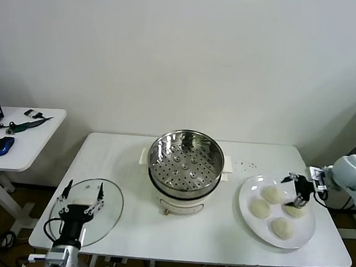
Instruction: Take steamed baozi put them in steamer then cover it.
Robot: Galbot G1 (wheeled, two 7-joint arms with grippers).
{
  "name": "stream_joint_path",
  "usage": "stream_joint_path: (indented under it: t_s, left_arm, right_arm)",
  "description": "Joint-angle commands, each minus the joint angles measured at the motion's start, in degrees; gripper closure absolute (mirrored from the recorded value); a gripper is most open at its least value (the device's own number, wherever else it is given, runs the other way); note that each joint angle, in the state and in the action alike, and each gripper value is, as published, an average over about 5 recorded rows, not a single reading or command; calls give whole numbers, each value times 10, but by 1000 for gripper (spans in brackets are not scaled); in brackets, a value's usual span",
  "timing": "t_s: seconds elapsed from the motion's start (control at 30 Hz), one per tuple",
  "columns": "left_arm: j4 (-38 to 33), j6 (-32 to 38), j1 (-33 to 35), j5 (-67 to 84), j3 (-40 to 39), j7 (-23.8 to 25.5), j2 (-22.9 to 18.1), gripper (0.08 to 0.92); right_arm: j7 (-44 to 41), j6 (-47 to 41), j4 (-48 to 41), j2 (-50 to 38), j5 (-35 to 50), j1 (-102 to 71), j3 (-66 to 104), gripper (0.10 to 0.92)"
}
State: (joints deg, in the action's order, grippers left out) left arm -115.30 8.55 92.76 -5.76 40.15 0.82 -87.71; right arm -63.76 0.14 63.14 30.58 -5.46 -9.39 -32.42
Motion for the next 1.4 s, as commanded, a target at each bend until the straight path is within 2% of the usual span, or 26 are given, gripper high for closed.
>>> stream_joint_path:
  t_s: [0.03,0.43,1.07,1.4]
  left_arm:
    - [3,-6,-2,2,4,-1,-1,177]
    - [6,-7,-3,0,10,-2,-1,177]
    - [13,-4,0,1,16,-3,-2,177]
    - [14,-3,1,1,18,-3,-2,177]
  right_arm:
    - [-32,7,-84,52,-42,94,-108,203]
    - [-16,14,-136,137,-65,78,-83,203]
    - [-14,30,-170,176,-101,67,-70,203]
    - [-28,46,-172,174,-105,68,-65,292]
